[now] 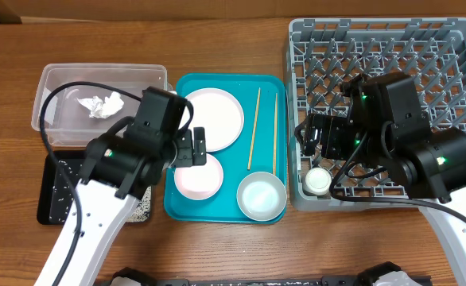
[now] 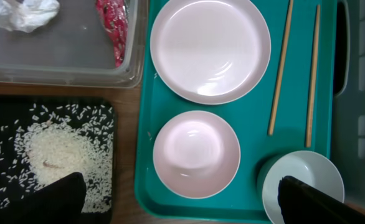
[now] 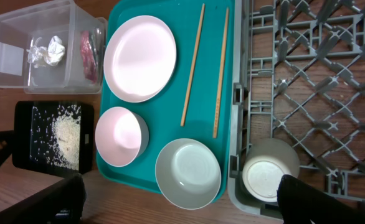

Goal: Sort waste into correct bins and load items into the dishwasher
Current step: 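Place the empty pink bowl back on the teal tray, retract left arm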

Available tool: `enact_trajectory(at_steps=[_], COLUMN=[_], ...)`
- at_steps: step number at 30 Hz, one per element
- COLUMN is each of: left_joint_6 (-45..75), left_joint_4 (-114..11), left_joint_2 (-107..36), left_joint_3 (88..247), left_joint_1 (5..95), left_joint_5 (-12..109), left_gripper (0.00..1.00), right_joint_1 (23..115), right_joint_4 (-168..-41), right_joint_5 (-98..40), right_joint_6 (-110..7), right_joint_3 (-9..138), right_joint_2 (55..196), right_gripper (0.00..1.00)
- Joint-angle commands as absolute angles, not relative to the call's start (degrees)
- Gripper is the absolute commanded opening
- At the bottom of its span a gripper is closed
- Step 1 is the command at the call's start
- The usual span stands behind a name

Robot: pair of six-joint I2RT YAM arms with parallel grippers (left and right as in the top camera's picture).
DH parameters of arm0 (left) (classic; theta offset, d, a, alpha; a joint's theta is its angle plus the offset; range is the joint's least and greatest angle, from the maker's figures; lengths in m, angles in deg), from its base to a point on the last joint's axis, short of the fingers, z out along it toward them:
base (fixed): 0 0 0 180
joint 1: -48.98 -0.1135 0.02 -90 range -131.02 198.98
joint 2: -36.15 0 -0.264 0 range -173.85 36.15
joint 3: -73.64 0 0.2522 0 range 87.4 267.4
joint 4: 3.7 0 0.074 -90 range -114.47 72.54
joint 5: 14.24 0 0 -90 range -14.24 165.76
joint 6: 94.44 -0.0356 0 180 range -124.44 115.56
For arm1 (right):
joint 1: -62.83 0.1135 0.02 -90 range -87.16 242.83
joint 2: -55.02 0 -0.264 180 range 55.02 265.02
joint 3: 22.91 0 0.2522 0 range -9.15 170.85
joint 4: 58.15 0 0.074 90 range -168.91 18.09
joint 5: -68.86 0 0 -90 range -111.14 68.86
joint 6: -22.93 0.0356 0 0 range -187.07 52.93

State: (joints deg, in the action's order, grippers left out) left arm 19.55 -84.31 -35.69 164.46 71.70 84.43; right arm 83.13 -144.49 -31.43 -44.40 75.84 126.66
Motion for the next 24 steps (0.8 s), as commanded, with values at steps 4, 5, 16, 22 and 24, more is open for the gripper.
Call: enact_trajectory(at_steps=[4,5,16,22,24], left_joint_6=[14.89,14.15,8.36,8.40,8.38], left_joint_4=[-68.95,-63.75,-35.18,-28.14,-27.53], left_joint_2=[-21.39,-18.33,12.03,26.13,29.51], left_joint_3=[157.31,153.75,117.57,103.06,100.37], left_joint_1=[68.51,67.11,56.40,56.01,56.01], left_joint_5=[90.85,90.00,78.86,78.29,78.02], left_gripper=[1.00,1.00,1.00,1.00,1.00], right_joint_1=[83.11,83.11,83.11,83.11,83.11], right_joint_4=[-144.18,-144.18,-144.18,-144.18,-144.18], right_joint_5=[-31.73,-31.73,-31.73,-31.73,-31.73], right_joint_6=[-44.59,-44.59,-44.59,-44.59,-44.59], right_joint_3=[76.41,76.41,76.41,76.41,76.41], right_joint_2=[126.46,126.46,126.46,126.46,126.46], right_gripper=[1.00,1.00,1.00,1.00,1.00])
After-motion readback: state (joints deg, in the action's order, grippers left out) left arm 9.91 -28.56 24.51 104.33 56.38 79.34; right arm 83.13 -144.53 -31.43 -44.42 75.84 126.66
